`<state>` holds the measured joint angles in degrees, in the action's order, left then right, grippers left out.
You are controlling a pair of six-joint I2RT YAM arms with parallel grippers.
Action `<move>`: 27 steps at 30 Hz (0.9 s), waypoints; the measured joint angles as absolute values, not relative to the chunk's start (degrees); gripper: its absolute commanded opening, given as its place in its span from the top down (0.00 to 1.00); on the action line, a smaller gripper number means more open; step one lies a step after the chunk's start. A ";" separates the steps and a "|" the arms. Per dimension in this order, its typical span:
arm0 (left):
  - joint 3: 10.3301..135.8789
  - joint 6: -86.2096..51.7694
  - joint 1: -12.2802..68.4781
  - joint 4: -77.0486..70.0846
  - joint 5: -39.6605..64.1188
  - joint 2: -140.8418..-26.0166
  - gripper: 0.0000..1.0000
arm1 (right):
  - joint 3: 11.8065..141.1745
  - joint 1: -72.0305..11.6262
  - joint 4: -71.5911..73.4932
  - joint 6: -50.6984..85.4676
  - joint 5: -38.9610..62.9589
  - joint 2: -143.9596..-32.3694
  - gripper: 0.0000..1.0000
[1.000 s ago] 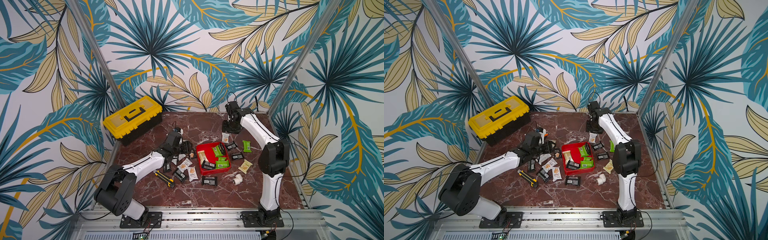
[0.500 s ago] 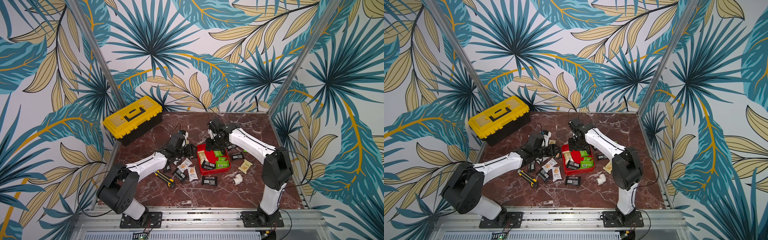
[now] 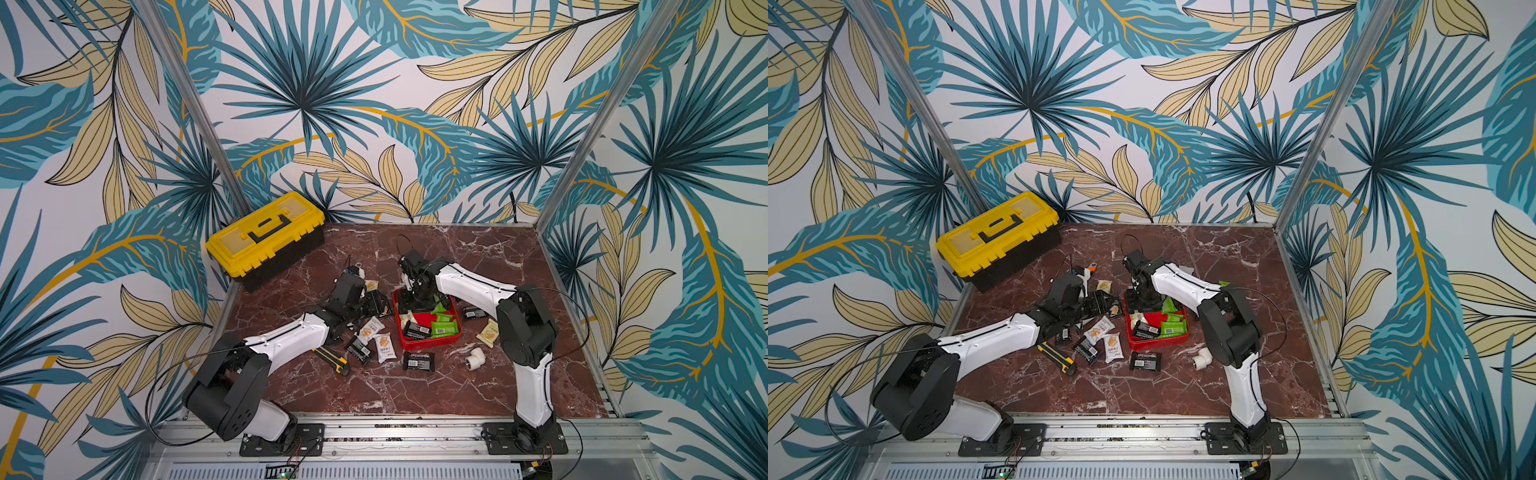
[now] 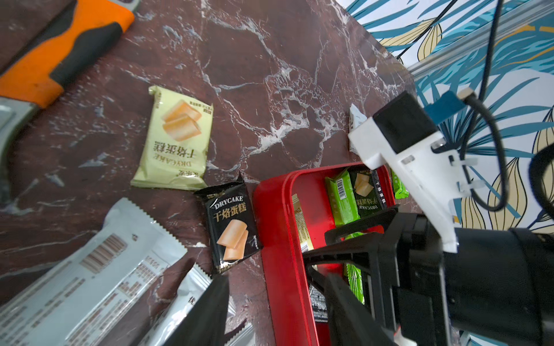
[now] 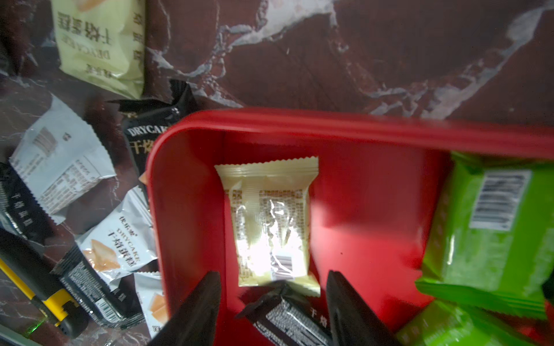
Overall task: Take the cookies out of the storage box
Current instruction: Pick up the cookie from the storage box.
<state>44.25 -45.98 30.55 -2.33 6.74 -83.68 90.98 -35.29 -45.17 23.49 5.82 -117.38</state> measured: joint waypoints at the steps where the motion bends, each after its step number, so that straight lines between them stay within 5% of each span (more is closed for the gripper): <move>1: 44.07 -46.33 30.55 -2.42 6.33 -83.42 0.44 | 90.98 -35.42 -45.04 23.49 5.61 -117.49 0.38; 27: 42.61 -48.03 30.55 -2.26 3.40 -80.47 0.44 | 91.85 -36.86 -45.25 27.20 -7.35 -121.67 0.57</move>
<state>42.61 -48.03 30.55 -2.26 3.40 -80.47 91.85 -36.86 -45.25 27.20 -7.35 -121.67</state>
